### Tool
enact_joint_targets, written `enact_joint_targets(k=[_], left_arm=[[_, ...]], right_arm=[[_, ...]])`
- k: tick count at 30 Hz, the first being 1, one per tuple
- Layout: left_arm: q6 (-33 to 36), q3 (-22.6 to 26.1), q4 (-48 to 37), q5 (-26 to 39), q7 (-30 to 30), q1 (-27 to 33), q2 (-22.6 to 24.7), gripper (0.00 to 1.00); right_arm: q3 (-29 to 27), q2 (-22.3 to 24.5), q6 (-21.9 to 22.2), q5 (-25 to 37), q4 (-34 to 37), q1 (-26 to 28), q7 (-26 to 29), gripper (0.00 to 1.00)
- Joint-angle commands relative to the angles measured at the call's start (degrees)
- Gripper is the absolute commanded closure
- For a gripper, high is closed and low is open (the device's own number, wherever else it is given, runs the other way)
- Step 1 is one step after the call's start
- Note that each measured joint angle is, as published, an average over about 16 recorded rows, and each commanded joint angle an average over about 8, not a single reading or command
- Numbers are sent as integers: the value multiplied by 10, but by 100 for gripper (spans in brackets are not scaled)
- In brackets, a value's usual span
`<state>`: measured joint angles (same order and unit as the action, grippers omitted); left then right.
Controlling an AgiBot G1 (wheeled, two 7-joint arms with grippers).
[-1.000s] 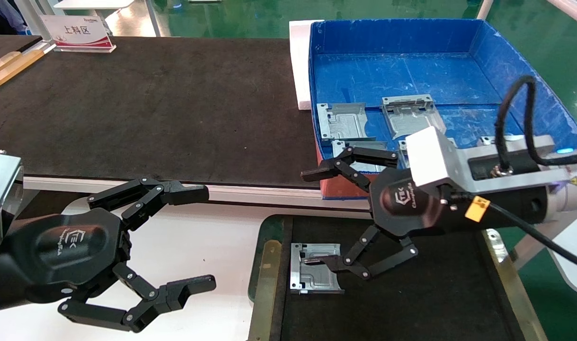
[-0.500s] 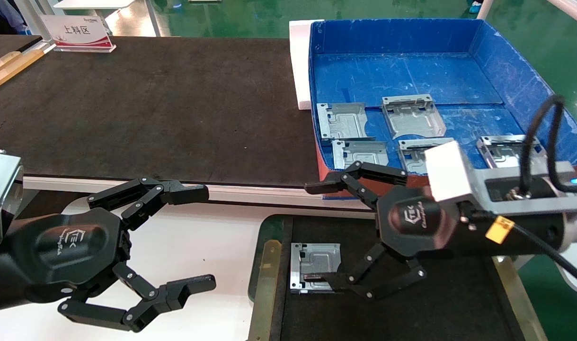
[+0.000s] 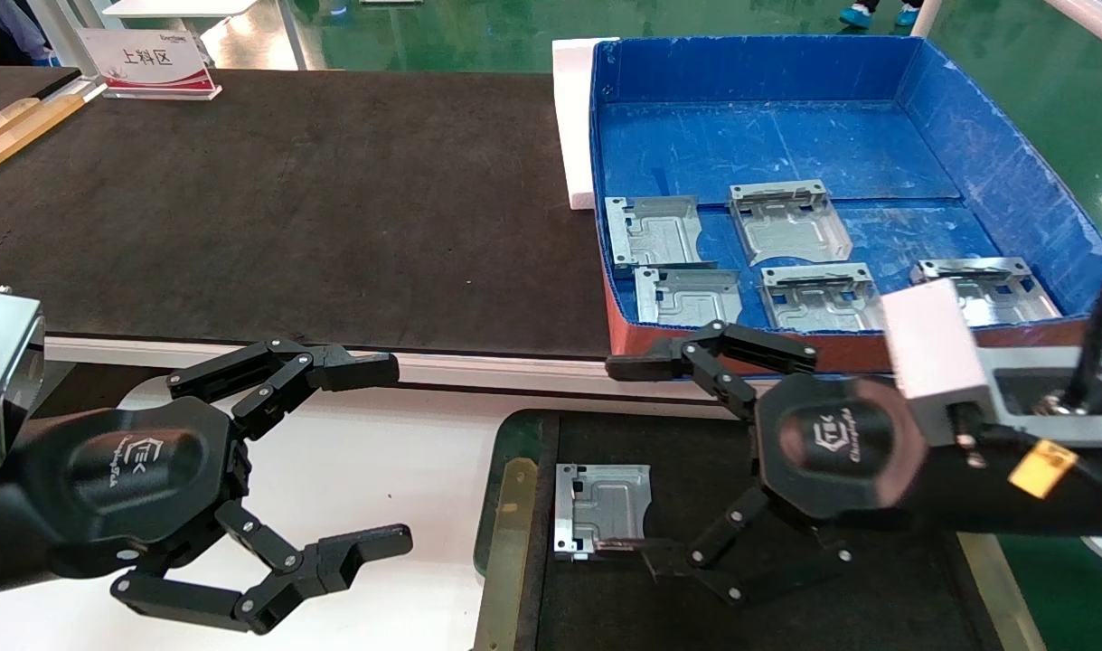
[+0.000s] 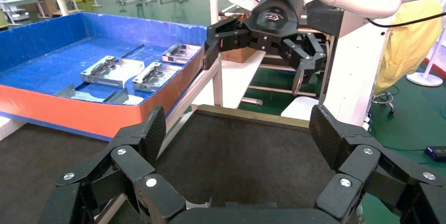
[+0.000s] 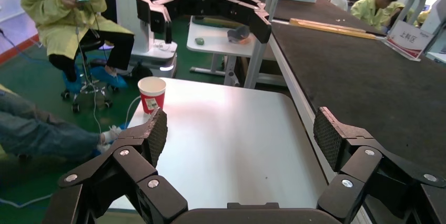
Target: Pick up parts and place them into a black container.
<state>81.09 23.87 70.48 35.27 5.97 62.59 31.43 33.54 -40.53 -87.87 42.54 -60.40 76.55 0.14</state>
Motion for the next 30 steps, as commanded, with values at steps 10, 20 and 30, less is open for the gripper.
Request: enact_joint_targets(k=[10,20,30], left_arm=[[0,0,0,0,0,0,0,0],[0,0,0,0,0,0,0,0],[0,0,0,0,0,0,0,0]], right_arm=[[-90,28,11,-3,-68,-77,54,0],[-166,52,21,-6,-125,-142,100,0],[-188,61,24,-8,-142,-162,111,0]])
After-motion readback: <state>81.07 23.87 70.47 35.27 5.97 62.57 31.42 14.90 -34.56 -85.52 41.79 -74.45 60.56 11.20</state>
